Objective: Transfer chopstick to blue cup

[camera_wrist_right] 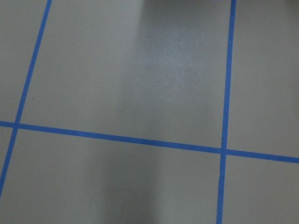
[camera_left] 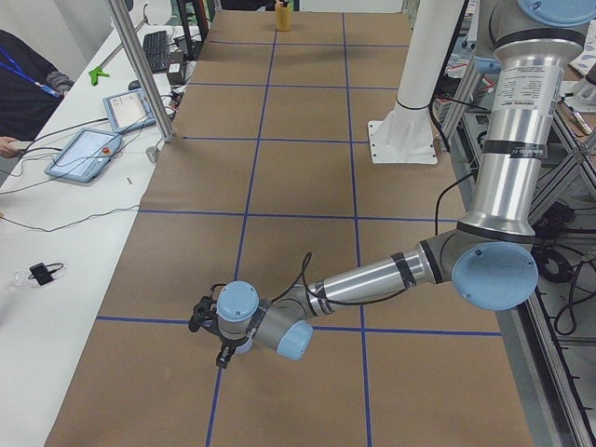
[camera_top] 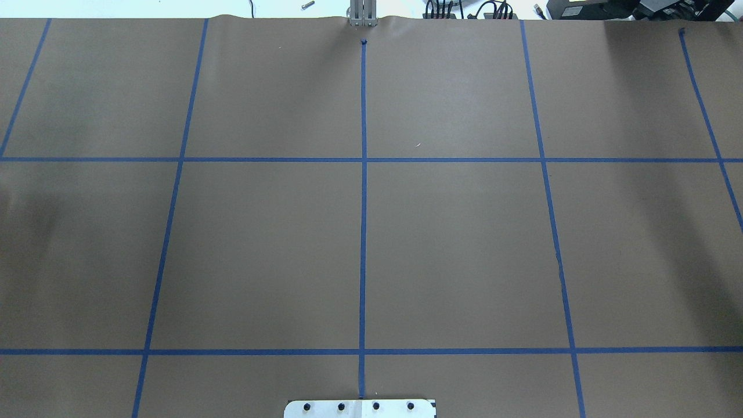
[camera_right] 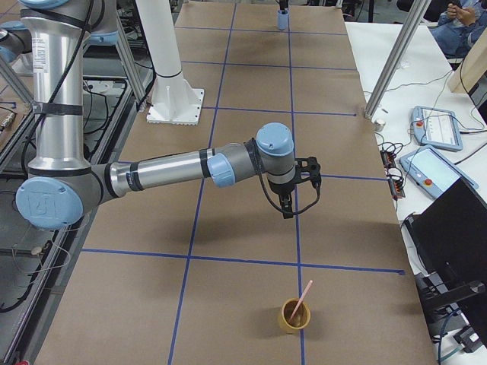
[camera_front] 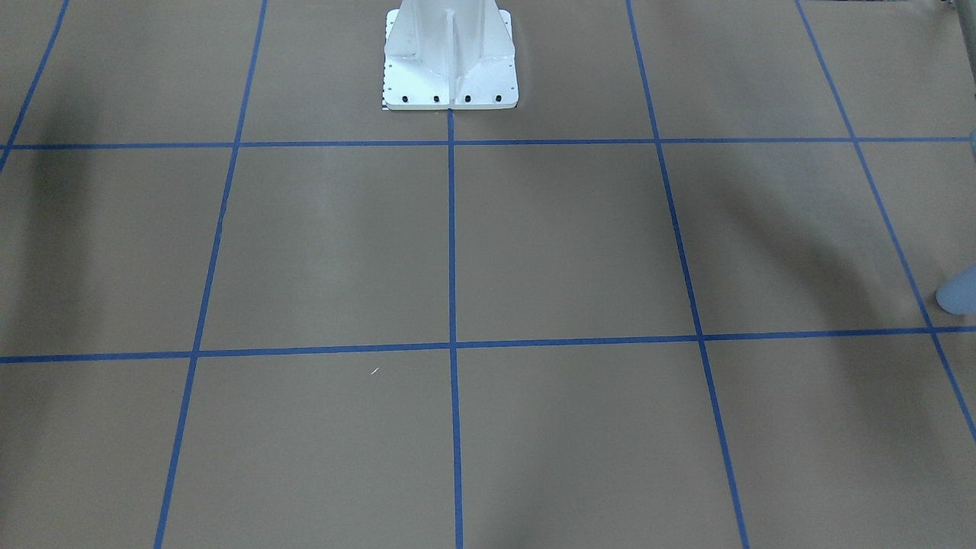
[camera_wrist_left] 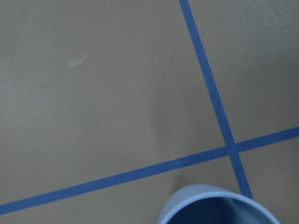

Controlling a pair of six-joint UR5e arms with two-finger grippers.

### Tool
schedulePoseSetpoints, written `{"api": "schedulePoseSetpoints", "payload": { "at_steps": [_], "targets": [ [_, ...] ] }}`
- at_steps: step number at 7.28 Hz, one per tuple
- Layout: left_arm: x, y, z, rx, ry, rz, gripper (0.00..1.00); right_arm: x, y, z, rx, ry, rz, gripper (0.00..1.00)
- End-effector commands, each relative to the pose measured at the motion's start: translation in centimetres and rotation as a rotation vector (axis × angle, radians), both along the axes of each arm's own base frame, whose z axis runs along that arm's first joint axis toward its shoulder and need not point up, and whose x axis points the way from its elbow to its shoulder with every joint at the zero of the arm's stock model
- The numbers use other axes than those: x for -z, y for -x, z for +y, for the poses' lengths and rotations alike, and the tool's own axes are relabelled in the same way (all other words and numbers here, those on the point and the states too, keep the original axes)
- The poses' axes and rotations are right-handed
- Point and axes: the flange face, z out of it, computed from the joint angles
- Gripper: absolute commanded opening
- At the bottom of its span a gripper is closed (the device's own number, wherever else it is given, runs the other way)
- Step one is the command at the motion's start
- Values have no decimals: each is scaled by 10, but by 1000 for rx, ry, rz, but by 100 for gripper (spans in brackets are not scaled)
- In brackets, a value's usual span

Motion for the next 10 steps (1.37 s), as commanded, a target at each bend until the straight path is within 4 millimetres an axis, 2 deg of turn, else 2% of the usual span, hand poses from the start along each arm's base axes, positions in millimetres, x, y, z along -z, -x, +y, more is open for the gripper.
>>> {"api": "schedulePoseSetpoints", "payload": {
  "at_steps": [1, 2, 3, 4, 6, 8, 9, 10],
  "targets": [
    [3, -2, 0, -6, -10, 1, 0, 0, 0, 0, -1, 0, 2, 100],
    [7, -2, 0, -8, -19, 3, 0, 0, 0, 0, 0, -1, 3, 100],
    [24, -4, -1, -21, -41, 34, 0, 0, 0, 0, 0, -1, 3, 100],
    [49, -10, 1, -72, -22, 168, 0, 0, 0, 0, 0, -1, 1, 100],
    [152, -2, -10, -16, 16, 240, 0, 0, 0, 0, -1, 0, 1, 100],
    [233, -10, -12, 103, 50, 302, 0, -3, 0, 3, 1, 10, -4, 100],
    [280, -45, -4, 127, 62, 319, 0, -6, 0, 6, 1, 16, -5, 100],
    [317, -90, 7, 170, 89, 321, 0, -8, 0, 8, 1, 20, -5, 100]
  ]
}}
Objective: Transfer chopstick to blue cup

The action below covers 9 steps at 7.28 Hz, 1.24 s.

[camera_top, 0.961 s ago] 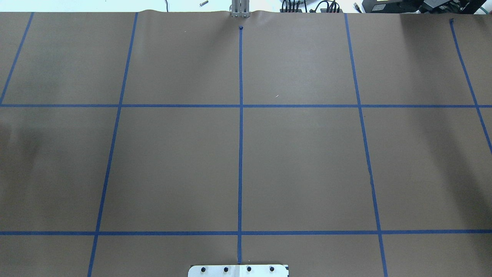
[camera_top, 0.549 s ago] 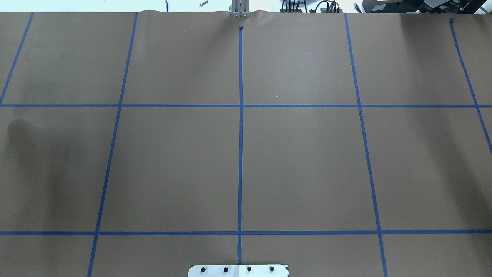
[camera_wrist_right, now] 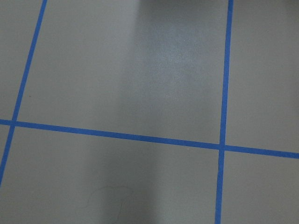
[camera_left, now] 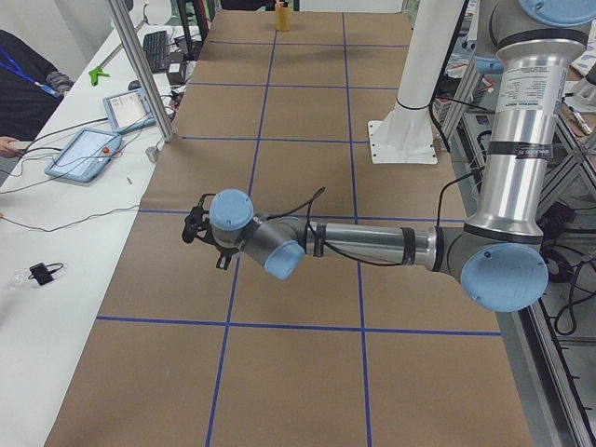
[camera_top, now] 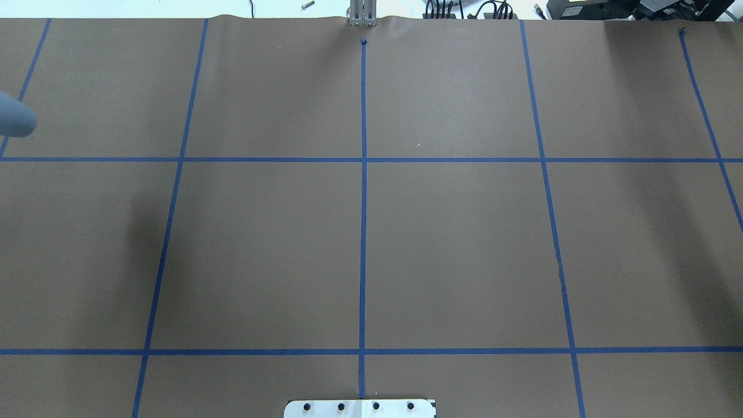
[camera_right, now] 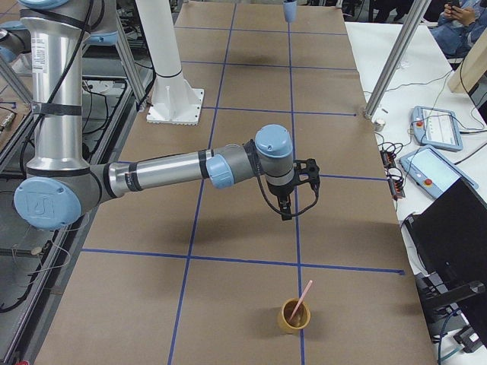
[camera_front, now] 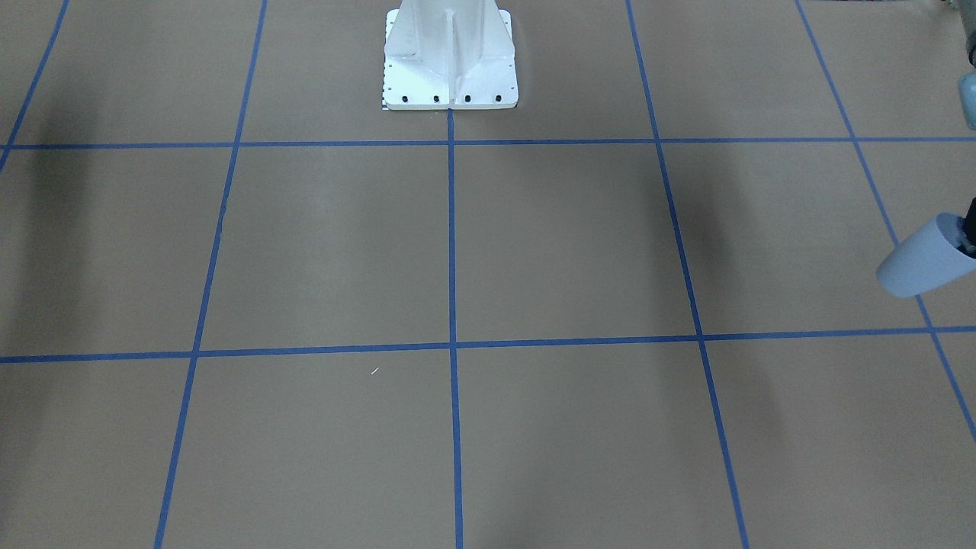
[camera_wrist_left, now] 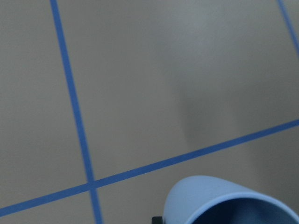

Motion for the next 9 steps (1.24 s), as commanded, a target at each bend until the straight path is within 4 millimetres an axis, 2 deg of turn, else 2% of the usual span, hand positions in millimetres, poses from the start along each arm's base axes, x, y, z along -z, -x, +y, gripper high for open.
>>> {"api": "schedulePoseSetpoints", "payload": {
  "at_steps": [1, 2, 3, 4, 5, 6, 7, 8, 9],
  "targets": [
    [83, -116, 27, 67, 87, 16, 0, -4, 0, 4, 0, 10, 0, 100],
    [140, -182, 24, 82, 112, -6, 0, -9, -1, 8, 0, 18, 2, 100],
    [202, -232, 28, 79, 151, -59, 0, -11, -1, 11, 1, 22, 3, 100],
    [266, -293, 41, 105, 207, -106, 0, -13, -1, 12, 0, 26, 3, 100],
    [313, -355, 71, 118, 235, -139, 0, -17, -1, 15, 1, 33, 4, 100],
    [351, -403, 93, 133, 267, -131, 0, -18, -1, 15, 1, 34, 4, 100],
    [384, -451, 105, 142, 280, -121, 0, -18, -1, 15, 1, 36, 4, 100],
    [392, -498, 120, 144, 273, -157, 0, -20, -2, 17, 1, 39, 4, 100],
    [380, -511, 122, 141, 276, -186, 0, -20, -2, 17, 1, 39, 4, 100]
  ]
}}
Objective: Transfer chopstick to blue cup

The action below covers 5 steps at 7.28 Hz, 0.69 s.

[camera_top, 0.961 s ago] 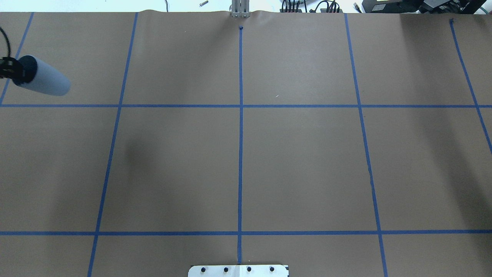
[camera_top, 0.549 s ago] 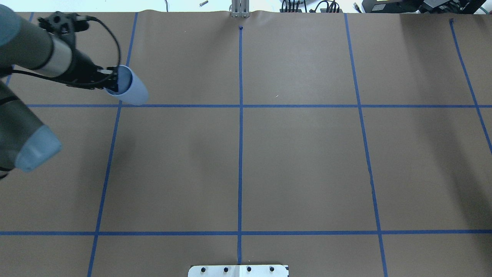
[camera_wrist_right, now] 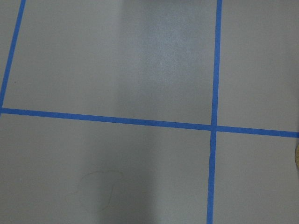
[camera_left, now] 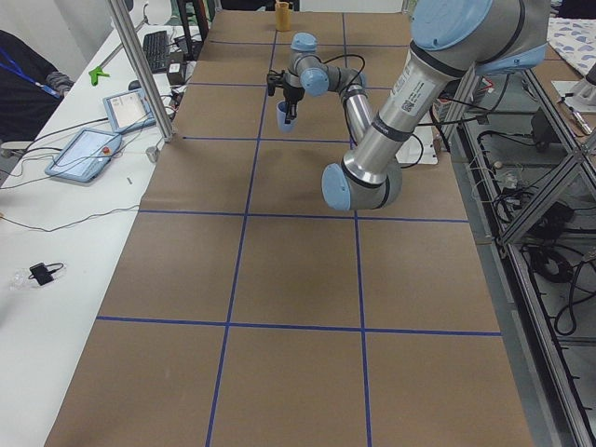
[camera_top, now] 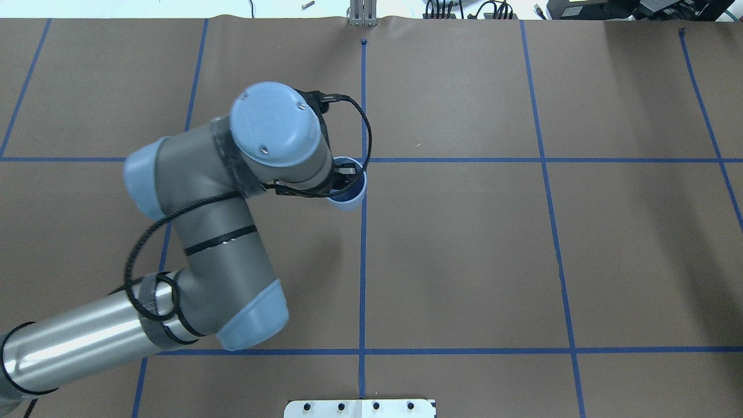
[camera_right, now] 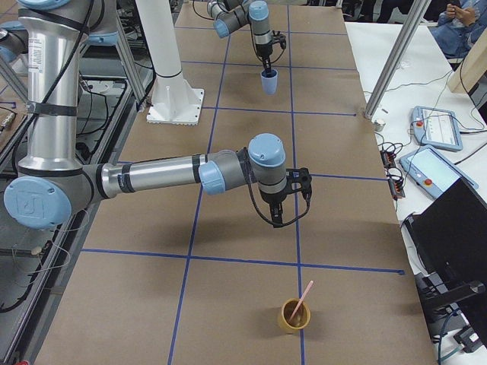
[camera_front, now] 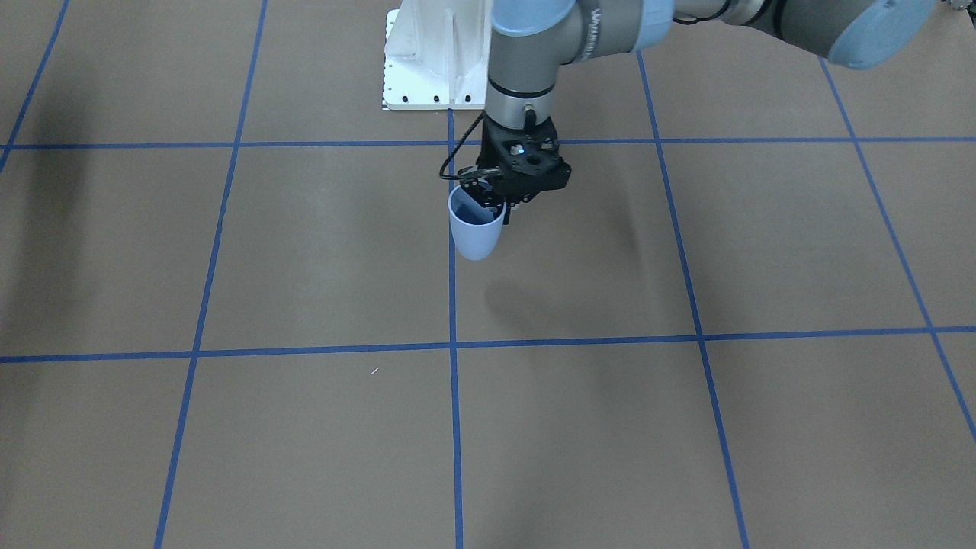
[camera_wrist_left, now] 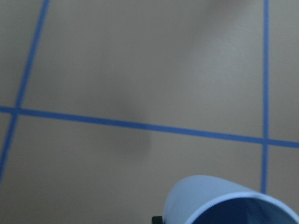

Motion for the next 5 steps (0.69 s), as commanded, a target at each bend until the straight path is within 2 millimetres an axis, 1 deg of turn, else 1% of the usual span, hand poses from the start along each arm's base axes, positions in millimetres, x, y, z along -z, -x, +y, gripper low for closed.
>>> {"api": "schedulePoseSetpoints", "payload": {
  "at_steps": [1, 3, 5],
  "targets": [
    [-5, -40, 16, -12, 5, -43, 0, -1, 0, 0, 0, 3, 0, 100],
    [-17, -52, 16, -22, 8, -70, 0, -2, 0, 0, 0, 6, 1, 100],
    [-17, -55, 16, -28, 3, -65, 0, -2, 0, 0, 0, 4, 2, 100]
  ]
}}
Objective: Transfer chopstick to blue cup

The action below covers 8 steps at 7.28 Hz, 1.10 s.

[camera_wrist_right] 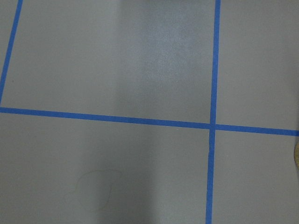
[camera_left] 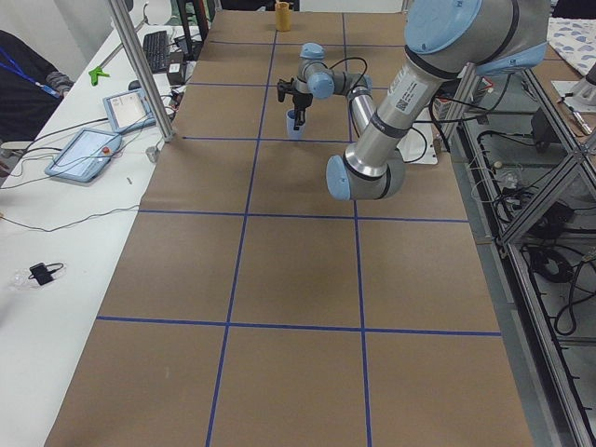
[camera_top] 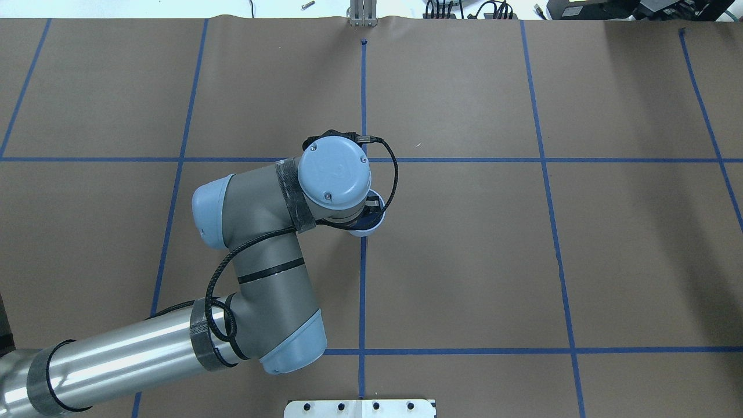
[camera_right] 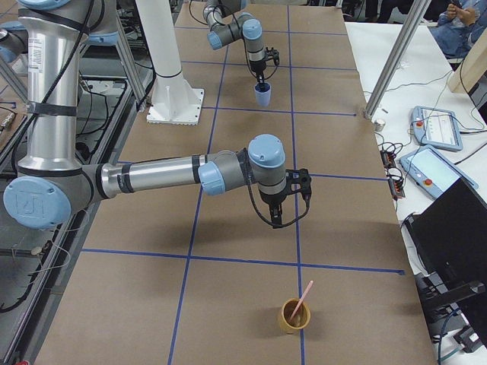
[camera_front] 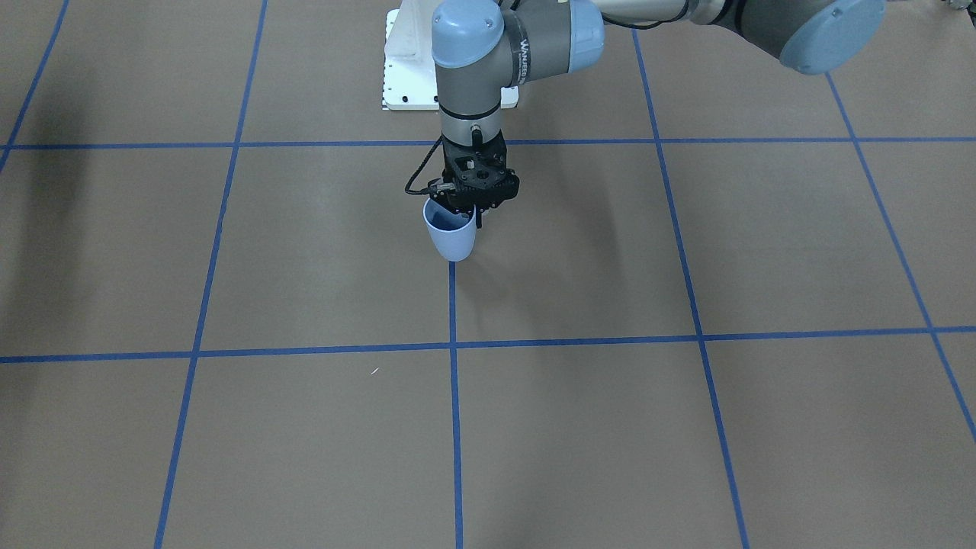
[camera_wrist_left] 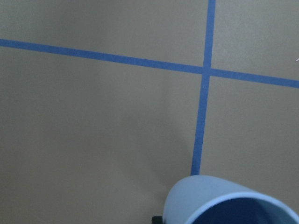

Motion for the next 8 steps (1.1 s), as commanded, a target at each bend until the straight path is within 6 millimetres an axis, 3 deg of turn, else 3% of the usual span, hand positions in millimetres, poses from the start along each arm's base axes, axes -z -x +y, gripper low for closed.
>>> {"api": "schedulePoseSetpoints", "payload": {
  "at_steps": [1, 2, 4, 6, 8],
  "targets": [
    [-3, -8, 1, -8, -6, 9, 0, 0, 0, 0, 0, 0, 0, 100],
    [-8, -17, 0, -12, -9, 16, 3, 0, 0, 0, 0, 0, 0, 100],
    [-14, -25, -3, -14, -18, 32, 28, 0, 0, 0, 0, 0, 0, 100],
    [-9, -20, -4, -23, -51, 32, 98, 0, 0, 0, 0, 0, 0, 100],
    [18, 12, -2, -32, -98, 77, 98, 0, 0, 0, -1, 1, -1, 100]
  ]
}}
